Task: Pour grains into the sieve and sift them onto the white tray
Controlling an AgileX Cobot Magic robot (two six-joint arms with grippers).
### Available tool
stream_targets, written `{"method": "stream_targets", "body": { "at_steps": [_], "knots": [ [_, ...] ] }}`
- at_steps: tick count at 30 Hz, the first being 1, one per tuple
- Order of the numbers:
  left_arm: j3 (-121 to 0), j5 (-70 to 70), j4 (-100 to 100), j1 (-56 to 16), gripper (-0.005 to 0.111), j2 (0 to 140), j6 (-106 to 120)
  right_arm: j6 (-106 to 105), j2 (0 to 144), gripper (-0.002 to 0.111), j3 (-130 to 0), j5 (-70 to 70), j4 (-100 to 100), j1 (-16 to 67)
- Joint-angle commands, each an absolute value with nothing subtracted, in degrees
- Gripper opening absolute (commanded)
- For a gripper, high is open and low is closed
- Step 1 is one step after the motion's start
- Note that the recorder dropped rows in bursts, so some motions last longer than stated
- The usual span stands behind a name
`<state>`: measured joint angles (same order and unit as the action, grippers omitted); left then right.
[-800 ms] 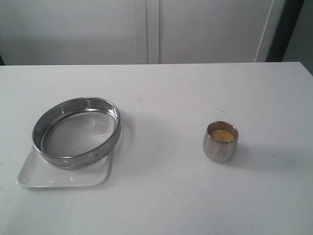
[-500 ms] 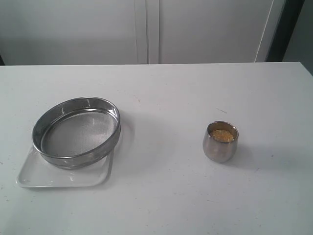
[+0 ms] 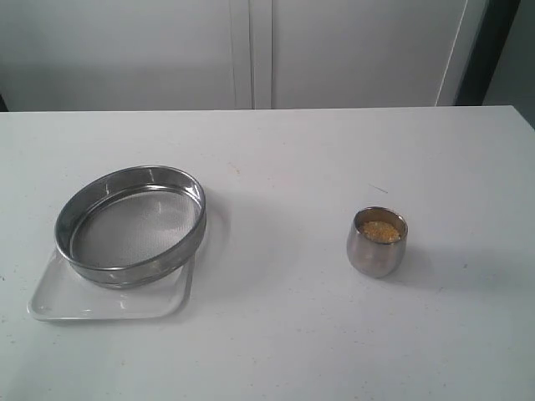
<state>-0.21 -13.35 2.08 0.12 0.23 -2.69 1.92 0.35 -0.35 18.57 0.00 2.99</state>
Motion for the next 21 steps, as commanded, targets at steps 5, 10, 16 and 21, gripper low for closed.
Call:
{"method": "stream_targets", "body": {
  "at_steps": [5,10,16,21],
  "knots": [
    [0.0,-13.3,2.5,0.1,0.0,0.0,-2.6,1.3,0.0,0.0,0.0,-2.8,0.0,3.3],
    [0.0,-13.3,2.5,0.1,0.0,0.0,-2.8,1.3,0.0,0.0,0.0,-6.9,0.0,3.3],
    [0.0,-13.3,2.5,0.1,0.0,0.0,-2.7,1.3,0.0,0.0,0.0,-7.0,0.0,3.3],
    [0.0,-13.3,2.5,0.1,0.0,0.0,-2.7,3.3,0.0,0.0,0.0,-7.0,0.0,3.3]
  ]
}}
